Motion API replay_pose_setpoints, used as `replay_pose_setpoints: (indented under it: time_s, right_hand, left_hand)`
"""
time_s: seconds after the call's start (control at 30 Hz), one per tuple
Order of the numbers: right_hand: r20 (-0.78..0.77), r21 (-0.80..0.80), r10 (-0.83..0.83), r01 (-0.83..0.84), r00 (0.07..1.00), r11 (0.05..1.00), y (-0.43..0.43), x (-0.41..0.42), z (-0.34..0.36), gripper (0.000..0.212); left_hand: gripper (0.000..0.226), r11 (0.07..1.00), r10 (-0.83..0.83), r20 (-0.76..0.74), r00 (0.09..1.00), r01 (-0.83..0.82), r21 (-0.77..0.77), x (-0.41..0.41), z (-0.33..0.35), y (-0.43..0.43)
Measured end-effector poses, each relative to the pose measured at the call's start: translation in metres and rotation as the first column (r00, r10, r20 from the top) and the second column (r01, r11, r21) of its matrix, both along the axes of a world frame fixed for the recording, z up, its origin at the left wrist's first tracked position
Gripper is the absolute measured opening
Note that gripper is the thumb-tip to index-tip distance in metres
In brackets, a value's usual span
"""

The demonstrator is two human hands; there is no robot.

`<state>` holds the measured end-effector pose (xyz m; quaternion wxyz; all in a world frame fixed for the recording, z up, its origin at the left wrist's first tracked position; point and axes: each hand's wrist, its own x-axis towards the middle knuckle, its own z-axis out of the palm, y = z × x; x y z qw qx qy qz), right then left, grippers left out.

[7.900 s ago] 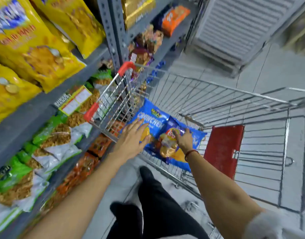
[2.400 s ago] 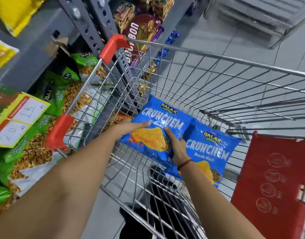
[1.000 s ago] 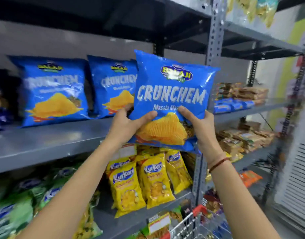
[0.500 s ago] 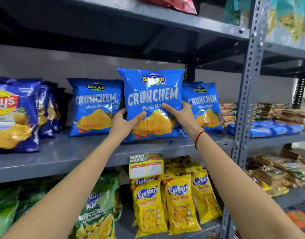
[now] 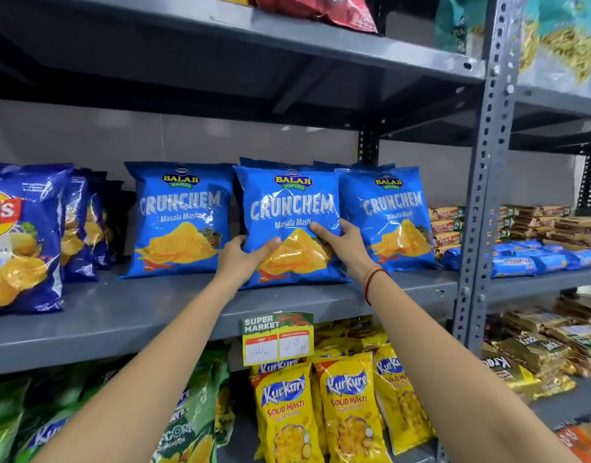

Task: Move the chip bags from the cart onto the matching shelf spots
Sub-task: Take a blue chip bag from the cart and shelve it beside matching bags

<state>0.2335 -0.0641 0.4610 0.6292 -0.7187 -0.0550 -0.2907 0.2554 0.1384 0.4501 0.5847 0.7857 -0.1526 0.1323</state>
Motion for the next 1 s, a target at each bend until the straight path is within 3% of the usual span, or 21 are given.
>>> replay_pose_setpoints:
  time_s: [0.1, 0.13, 0.23, 0.33, 0.43, 0.5, 0.67, 0.77, 0.87, 1.0]
  right_hand:
    - [-0.004, -0.006, -0.045, 0.045, 0.999, 0.999, -0.002, 0.003, -0.003, 0.082]
    - [0.000, -0.019, -0.078, 0.078, 0.997, 0.997, 0.002, -0.004, -0.003, 0.082]
    - [0.019, -0.020, -0.209, 0.209, 0.978, 0.978, 0.003, -0.025, -0.008, 0.065]
    - [0.093, 0.055, -0.304, 0.300, 0.948, 0.953, -0.003, -0.056, -0.024, 0.052]
    - [0.139, 0.105, -0.370, 0.358, 0.919, 0.928, -0.013, -0.095, -0.054, 0.040]
    - [0.139, 0.113, -0.421, 0.408, 0.897, 0.906, -0.022, -0.122, -0.082, 0.032]
    - [-0.027, 0.120, -0.564, 0.563, 0.825, 0.818, -0.053, -0.189, -0.166, 0.023]
    - [-0.194, 0.094, -0.653, 0.676, 0.732, 0.731, -0.076, -0.230, -0.225, 0.019]
    - [-0.359, 0.047, -0.704, 0.765, 0.613, 0.642, -0.095, -0.270, -0.289, 0.024]
    - [-0.580, -0.032, -0.688, 0.832, 0.436, 0.554, -0.111, -0.327, -0.376, 0.028]
  left_hand:
    - [0.094, 1.000, -0.001, -0.042, 0.999, 0.001, -0.011, -0.003, 0.001, -0.001]
    - [0.088, 0.999, 0.023, -0.018, 1.000, -0.024, -0.022, -0.006, 0.001, -0.002]
    - [0.075, 0.989, 0.144, 0.203, 0.969, -0.134, -0.063, -0.025, -0.002, -0.008]
    - [0.061, 0.981, 0.194, 0.442, 0.876, -0.164, -0.104, -0.055, -0.014, -0.022]
    - [0.043, 0.994, 0.105, 0.608, 0.787, -0.060, -0.095, -0.091, -0.035, -0.044]
    - [0.034, 0.998, -0.003, 0.640, 0.768, 0.041, -0.044, -0.109, -0.060, -0.062]
    - [0.030, 0.953, -0.303, 0.475, 0.826, 0.266, 0.145, -0.138, -0.147, -0.114]
    - [0.031, 0.885, -0.455, 0.321, 0.830, 0.383, 0.264, -0.149, -0.206, -0.145]
    - [0.031, 0.778, -0.587, 0.104, 0.803, 0.524, 0.346, -0.169, -0.264, -0.175]
    - [0.031, 0.563, -0.701, -0.175, 0.691, 0.687, 0.459, -0.201, -0.341, -0.209]
